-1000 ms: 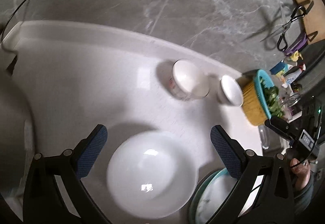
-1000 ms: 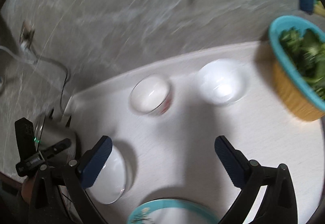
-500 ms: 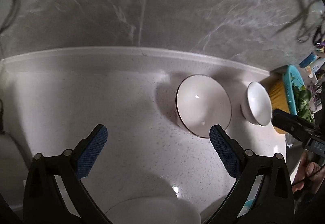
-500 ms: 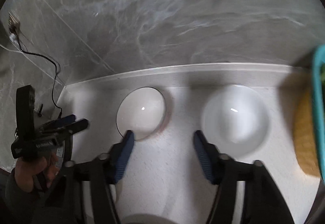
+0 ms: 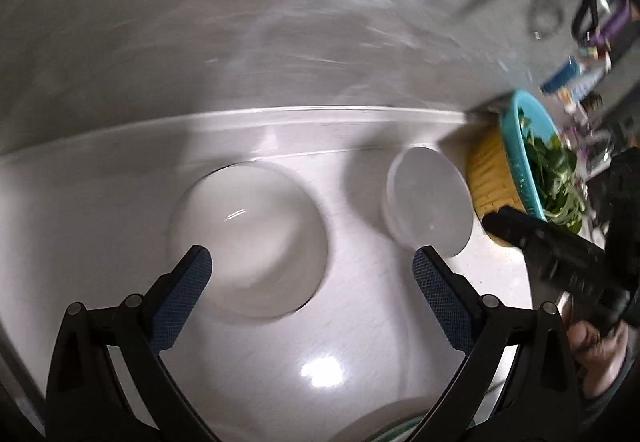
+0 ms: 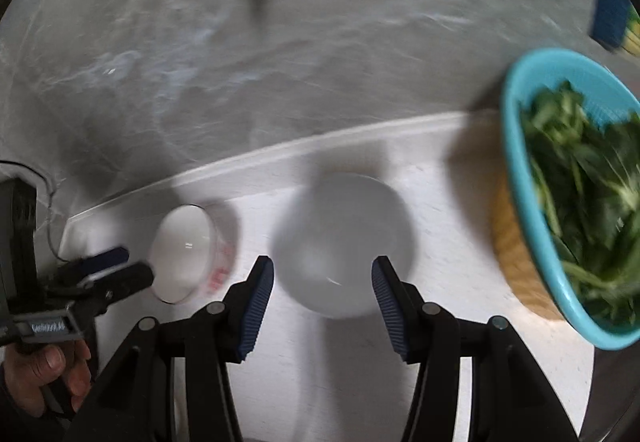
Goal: Organize plates and bowls
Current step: 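Move both grippers to the second white bowl beside the basket and close on its rim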
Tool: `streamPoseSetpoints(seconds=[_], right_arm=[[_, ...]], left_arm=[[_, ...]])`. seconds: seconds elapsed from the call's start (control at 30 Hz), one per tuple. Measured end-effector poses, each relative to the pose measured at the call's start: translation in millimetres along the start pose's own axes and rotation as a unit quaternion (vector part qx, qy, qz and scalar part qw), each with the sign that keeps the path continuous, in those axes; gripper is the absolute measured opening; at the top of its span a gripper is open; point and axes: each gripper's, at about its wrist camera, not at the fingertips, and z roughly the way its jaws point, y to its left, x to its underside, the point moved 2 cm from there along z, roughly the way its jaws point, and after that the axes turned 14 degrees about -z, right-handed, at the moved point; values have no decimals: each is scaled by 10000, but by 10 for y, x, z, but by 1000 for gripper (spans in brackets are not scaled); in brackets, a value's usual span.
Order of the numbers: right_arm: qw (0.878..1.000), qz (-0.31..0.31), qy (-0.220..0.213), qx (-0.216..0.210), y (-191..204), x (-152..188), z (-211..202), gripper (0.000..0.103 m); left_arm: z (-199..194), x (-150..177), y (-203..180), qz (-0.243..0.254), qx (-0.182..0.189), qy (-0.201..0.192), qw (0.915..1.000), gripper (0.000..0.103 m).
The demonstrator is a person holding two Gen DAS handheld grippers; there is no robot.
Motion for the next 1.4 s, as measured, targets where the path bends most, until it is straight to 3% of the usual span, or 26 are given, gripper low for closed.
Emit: streamPoseSetpoints(seconds=[0.13,0.23,0.53,0.93,1.03,1.13,1.2,1.27,1.4], right_arm=[[9990,396,164,96,-229,141,48,57],[9984,534,163,131,-364,183,75,65],[9979,362,452,304,-372,38,443,64],[9975,376,510,315,-417,75,504,64],[9972,394,529,354,-420,57,504,64],[9971,371,547,375,-415,61,481,64],[9969,373,587,358,-409,51,486,64],[9970,389,564,358,-424,71,449,64],[9967,427,619,313,-455,75,491,62]], left_arm=[[401,-74,-337,283,-197,267,9990,101],[613,-102,-473,545,-439,322,9970,101],[928,-233,-503,638,-607,374,9954,101],[734,-341,-489,721,-837,8,9939,101],[562,-338,-646,930,-770,-278,9923,101],[549,-306,-816,1206,-659,-267,9902,101],[628,-287,-853,1226,-613,-125,9905,96],[725,-265,-848,1194,-570,40,9912,83],[849,-233,-791,1107,-532,277,9920,76]])
